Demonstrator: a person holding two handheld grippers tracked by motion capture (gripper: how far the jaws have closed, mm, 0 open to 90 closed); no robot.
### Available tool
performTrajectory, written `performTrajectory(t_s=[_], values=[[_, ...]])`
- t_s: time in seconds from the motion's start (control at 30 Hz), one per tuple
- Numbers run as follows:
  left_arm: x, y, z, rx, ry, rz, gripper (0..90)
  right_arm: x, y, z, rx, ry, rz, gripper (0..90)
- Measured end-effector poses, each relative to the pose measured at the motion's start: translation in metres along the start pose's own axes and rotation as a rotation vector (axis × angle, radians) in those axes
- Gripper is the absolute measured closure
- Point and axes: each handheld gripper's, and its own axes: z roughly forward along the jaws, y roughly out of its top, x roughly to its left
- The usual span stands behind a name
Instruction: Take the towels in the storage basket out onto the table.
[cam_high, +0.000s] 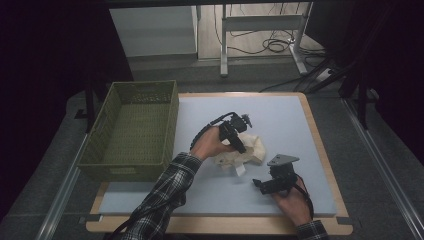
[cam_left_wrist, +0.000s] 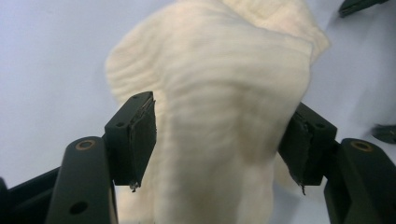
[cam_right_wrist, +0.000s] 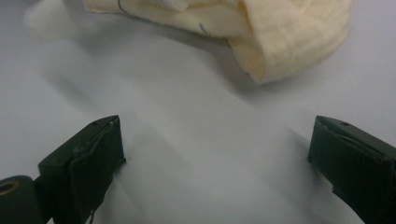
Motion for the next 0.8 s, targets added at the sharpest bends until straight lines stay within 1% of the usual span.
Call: performTrajectory(t_s=[0.17,0.27,0.3,0.33,0.37,0.4,0.47,0.5,0.53,0.57,0.6,0.67,0.73,0.77,0.8], values=[[-0.001,-0.012,-0.014,-0.021,0.005,-0.009,36.9,-0.001,0.0,0.0,0.001,0.002,0.0,3.8],[-0.001,-0.019,-0.018,-0.027,0.005,-0.005,41.9,-0.001,0.0,-0.001,-0.001,0.001,0.006,5.9],[-0.002,-0.023,-0.019,-0.033,-0.001,-0.007,42.5,-0.002,0.0,-0.001,-0.005,-0.002,0.008,8.6],[-0.002,-0.025,-0.02,-0.036,-0.006,-0.007,45.5,-0.004,0.0,-0.004,-0.009,-0.006,0.016,15.7],[-0.003,-0.026,-0.019,-0.039,-0.007,-0.007,47.0,-0.006,0.0,-0.005,-0.008,-0.011,0.021,20.0],[-0.004,-0.029,-0.019,-0.039,-0.014,-0.01,47.7,-0.007,0.001,-0.006,-0.007,-0.012,0.023,23.1],[-0.005,-0.033,-0.018,-0.045,-0.015,-0.008,51.9,-0.011,0.002,-0.008,0.002,-0.008,0.033,30.0],[-0.006,-0.035,-0.017,-0.046,-0.017,-0.006,53.3,-0.014,0.004,-0.009,0.003,-0.006,0.041,32.5],[-0.006,-0.037,-0.016,-0.045,-0.017,-0.004,56.0,-0.017,0.006,-0.009,-0.001,0.006,0.058,35.2],[-0.006,-0.038,-0.015,-0.047,-0.013,-0.003,58.0,-0.018,0.007,-0.008,-0.002,0.01,0.066,36.4],[-0.007,-0.04,-0.014,-0.049,-0.004,-0.006,59.3,-0.021,0.009,-0.006,0.0,0.012,0.073,37.2],[-0.006,-0.043,-0.013,-0.054,-0.001,-0.009,63.0,-0.027,0.012,-0.002,-0.002,0.003,0.085,39.5],[-0.005,-0.045,-0.013,-0.066,-0.003,-0.017,68.7,-0.034,0.018,0.003,-0.008,0.015,0.105,42.8],[-0.003,-0.048,-0.011,-0.079,-0.008,-0.033,70.6,-0.035,0.019,0.004,-0.008,0.015,0.11,44.4],[-0.002,-0.049,-0.011,-0.083,-0.015,-0.042,74.5,-0.038,0.023,0.007,-0.002,0.006,0.108,48.5]])
